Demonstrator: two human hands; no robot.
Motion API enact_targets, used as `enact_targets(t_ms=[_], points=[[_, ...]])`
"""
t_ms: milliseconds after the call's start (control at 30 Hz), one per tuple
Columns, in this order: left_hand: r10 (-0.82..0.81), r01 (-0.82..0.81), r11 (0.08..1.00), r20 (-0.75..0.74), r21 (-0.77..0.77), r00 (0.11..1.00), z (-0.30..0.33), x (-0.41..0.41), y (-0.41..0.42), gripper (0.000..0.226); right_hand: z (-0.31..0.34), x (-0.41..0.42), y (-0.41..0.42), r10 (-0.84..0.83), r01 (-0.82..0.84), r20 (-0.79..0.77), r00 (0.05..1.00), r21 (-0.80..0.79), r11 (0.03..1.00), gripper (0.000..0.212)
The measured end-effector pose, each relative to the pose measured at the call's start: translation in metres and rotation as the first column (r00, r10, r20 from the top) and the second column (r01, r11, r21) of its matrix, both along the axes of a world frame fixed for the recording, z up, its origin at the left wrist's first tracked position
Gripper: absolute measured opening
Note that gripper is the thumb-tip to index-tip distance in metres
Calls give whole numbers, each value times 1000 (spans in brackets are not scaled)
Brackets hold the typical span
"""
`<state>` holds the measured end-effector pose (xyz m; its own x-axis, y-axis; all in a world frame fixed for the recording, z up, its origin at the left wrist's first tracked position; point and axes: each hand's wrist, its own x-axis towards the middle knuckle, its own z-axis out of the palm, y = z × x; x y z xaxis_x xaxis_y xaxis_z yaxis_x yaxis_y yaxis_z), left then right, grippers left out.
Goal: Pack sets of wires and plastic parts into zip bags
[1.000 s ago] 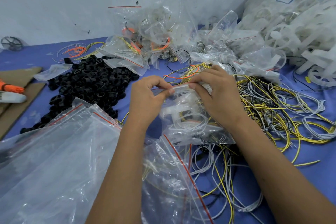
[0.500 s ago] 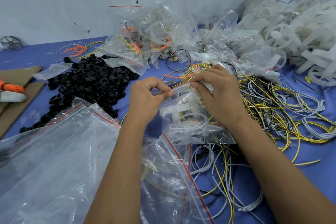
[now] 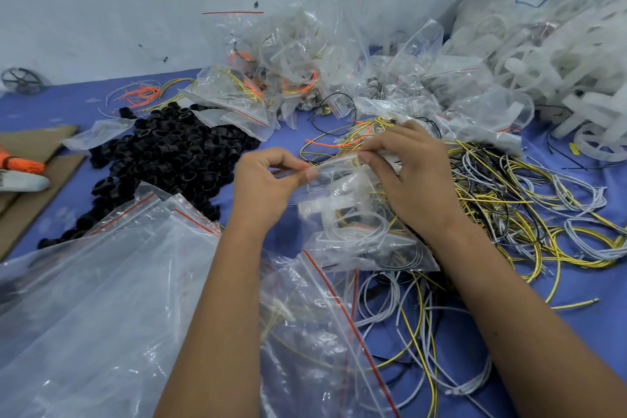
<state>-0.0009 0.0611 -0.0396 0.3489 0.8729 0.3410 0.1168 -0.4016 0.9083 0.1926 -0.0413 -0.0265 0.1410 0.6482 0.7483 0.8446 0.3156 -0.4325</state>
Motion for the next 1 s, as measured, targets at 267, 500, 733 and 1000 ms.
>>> enact_targets(t_ms=[267,500,733,1000], points=[[39,-35,999,119,-35,992,-1,-8,6,15,-2,4,2,-24,25,-13,1000,55,998,4],[-51,82,989,247,-120,968,-1,-12,5,19,-1,7,1,-57,58,-21,998,64,996,3],[-41,62,994,219,-88,975,0,-10,5,25,-3,8,1,-50,53,-34,998,74,996,3],[-13,56,988,279,-146,960,-2,-10,6,19,-4,9,2,-61,66,-51,997,87,994,5]])
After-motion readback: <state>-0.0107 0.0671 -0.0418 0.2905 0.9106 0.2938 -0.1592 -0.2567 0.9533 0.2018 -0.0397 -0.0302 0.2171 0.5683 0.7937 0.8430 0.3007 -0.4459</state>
